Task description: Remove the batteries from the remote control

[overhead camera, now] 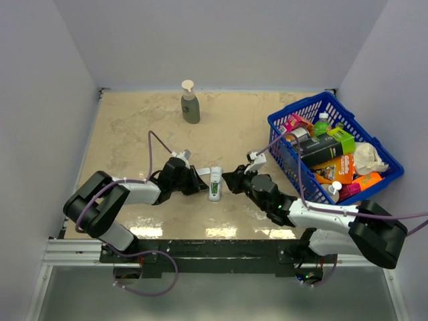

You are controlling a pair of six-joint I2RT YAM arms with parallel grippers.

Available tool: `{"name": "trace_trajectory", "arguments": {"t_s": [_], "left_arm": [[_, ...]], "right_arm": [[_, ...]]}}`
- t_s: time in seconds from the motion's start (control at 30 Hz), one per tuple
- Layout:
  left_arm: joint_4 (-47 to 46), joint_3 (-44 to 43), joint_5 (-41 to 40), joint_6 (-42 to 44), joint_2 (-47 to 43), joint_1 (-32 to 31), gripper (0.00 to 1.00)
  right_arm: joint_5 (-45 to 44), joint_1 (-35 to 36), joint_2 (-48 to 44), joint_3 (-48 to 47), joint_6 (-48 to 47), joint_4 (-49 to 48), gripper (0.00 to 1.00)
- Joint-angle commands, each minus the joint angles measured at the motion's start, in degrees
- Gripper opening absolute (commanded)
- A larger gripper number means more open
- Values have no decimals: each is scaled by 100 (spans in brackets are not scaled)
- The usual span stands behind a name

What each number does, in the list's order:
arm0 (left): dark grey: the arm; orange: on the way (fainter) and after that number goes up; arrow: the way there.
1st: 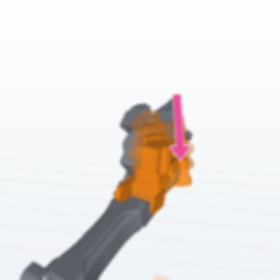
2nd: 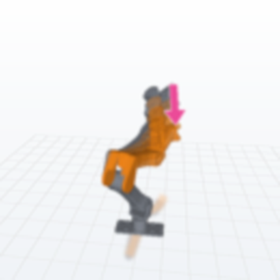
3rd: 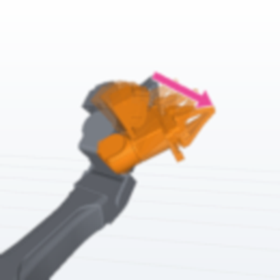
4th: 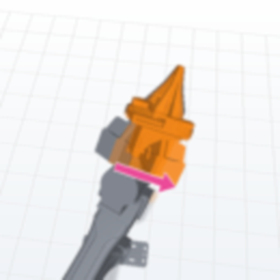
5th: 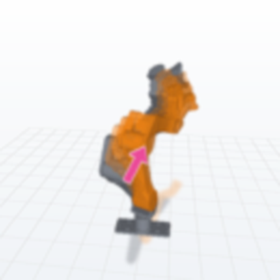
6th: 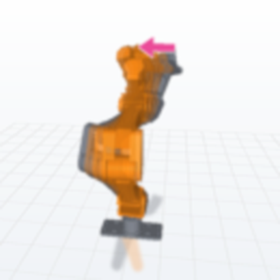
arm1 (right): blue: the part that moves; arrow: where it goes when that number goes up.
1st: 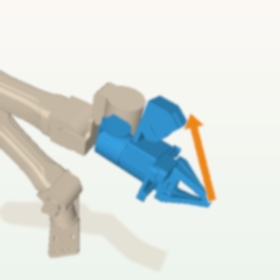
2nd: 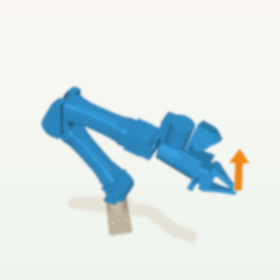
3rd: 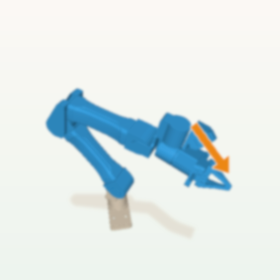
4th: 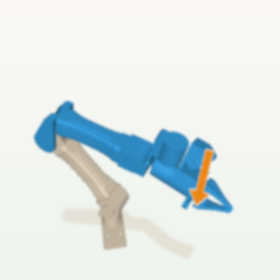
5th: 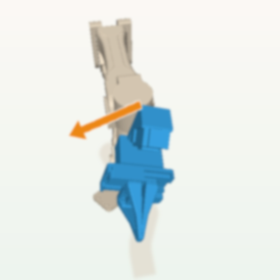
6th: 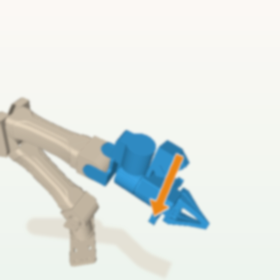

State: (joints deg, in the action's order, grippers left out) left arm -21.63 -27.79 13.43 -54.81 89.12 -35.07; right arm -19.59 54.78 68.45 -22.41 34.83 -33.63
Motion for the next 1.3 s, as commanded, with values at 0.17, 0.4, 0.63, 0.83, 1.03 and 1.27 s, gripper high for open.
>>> {"name": "trace_trajectory", "arguments": {"t_s": [0.17, 0.4, 0.63, 0.83, 1.03, 1.27], "left_arm": [[817, -525, -42, 374, -158, -255, 25], [1301, -657, -341, 435, -386, -246, 25], [1758, -842, -604, 550, -571, -237, 26], [2039, -930, -737, 585, -764, -211, 27], [2565, -983, -554, 717, -1229, 87, 31], [3164, -877, -728, 1130, -2284, 501, 49]], "right_arm": [[580, 94, 152, -518, -29, 989, 0], [562, 85, 152, -650, -90, 1157, 0], [580, 94, 90, -764, -125, 1271, 0], [483, 94, 46, -870, -240, 1481, 0], [536, 94, 152, -993, -223, 1693, 0], [448, 85, 64, -1169, -213, 1825, 0]]}}
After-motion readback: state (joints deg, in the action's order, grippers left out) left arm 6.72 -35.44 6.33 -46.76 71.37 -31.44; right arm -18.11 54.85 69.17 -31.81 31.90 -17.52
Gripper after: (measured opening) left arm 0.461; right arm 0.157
